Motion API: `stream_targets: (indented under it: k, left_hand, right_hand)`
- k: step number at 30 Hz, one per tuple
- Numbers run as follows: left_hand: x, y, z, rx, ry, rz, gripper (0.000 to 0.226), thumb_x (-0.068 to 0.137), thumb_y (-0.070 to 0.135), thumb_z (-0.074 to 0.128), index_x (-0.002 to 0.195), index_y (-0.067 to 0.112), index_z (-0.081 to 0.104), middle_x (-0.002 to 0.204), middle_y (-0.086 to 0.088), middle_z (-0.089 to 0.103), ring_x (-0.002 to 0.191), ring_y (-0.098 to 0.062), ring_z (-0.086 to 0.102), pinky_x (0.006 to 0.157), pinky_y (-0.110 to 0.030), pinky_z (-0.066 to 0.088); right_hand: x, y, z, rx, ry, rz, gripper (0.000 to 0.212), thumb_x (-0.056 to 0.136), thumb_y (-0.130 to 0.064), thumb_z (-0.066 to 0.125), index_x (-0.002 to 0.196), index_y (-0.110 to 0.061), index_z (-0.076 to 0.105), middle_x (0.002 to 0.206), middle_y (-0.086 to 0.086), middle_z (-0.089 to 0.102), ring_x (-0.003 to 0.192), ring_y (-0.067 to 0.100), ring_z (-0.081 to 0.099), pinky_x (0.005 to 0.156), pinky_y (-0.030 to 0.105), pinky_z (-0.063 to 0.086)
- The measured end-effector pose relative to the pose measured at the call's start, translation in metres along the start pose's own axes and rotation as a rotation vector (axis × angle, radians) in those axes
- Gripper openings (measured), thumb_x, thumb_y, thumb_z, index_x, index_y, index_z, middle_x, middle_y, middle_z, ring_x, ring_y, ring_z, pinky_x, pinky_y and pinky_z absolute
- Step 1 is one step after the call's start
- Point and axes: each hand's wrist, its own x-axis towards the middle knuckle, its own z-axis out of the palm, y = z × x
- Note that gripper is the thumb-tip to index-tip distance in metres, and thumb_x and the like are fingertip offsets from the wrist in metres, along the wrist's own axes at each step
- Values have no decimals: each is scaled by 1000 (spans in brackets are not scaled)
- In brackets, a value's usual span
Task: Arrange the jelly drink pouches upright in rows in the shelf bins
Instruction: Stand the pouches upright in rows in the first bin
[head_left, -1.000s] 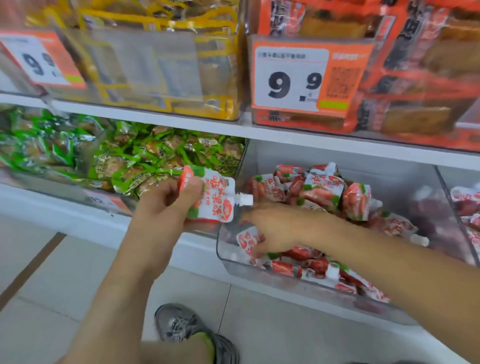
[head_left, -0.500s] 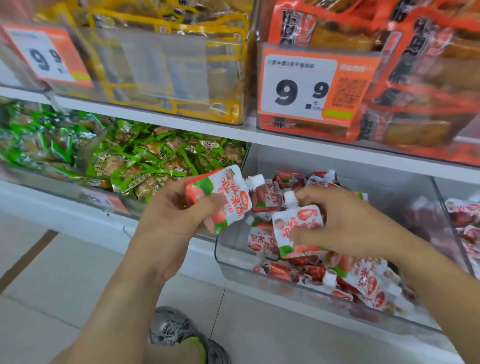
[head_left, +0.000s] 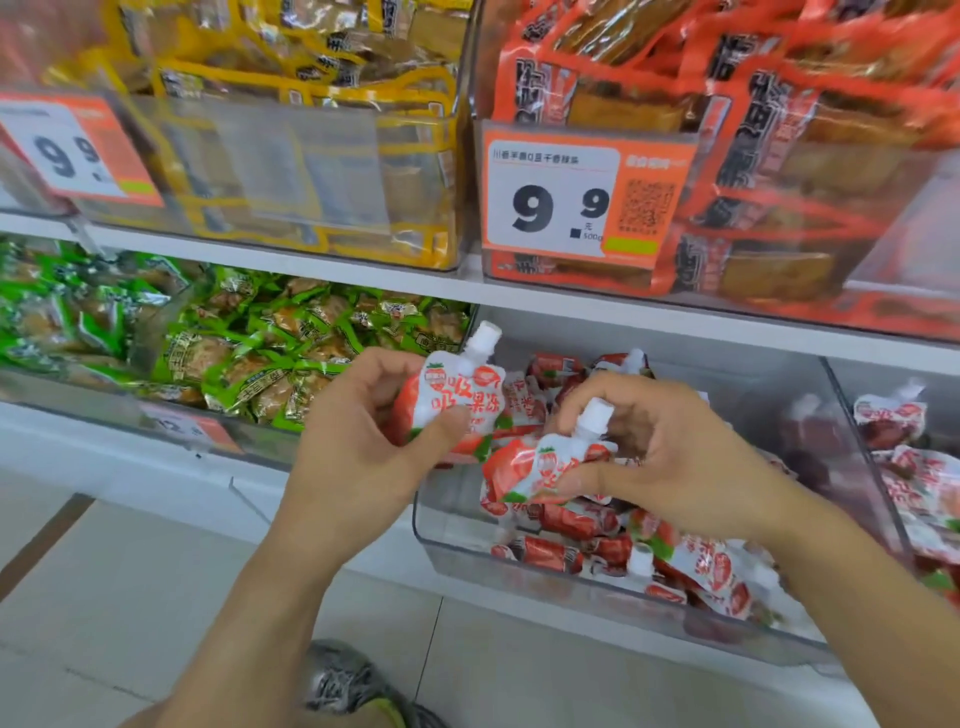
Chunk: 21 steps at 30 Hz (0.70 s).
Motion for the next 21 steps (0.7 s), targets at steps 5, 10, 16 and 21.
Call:
stream_targets:
  k: [5, 10, 16, 21]
  left_hand:
    - [-5, -2, 1, 17, -228, -43, 55, 69, 31, 84, 113, 16, 56, 99, -3, 74, 91, -19, 71, 76, -39, 58]
    - [-2, 3, -13, 162, -239, -8, 55, 61, 28, 90, 110, 19, 68, 96, 3, 75, 87, -17, 72, 75, -36, 59]
    - [-3, 2, -36, 139, -122, -7, 36, 58, 25, 81, 92, 15, 73, 84, 1, 76, 78, -19, 74, 67, -37, 61]
    - [-3, -3, -37, 156, -60, -13, 36, 59, 30, 80, 92, 18, 73, 83, 4, 76, 77, -17, 74, 66, -32, 60]
  right_hand:
    - [15, -1, 13, 50, 13, -71, 28, 72, -16, 84, 94, -16, 67, 93, -4, 68, 93, 15, 67, 86, 30, 54]
    - [29, 11, 30, -16, 128, -97, 43, 61, -44, 88, 97, -28, 68, 88, -4, 63, 84, 19, 64, 77, 38, 54]
    - [42, 36, 19, -203, -108, 97, 33, 77, -40, 80, 103, -23, 68, 92, -7, 72, 86, 11, 69, 83, 41, 57]
    - [59, 40, 51, -675, -732, 148, 44, 91, -40, 64, 131, -21, 60, 115, -9, 66, 94, 4, 58, 81, 20, 47]
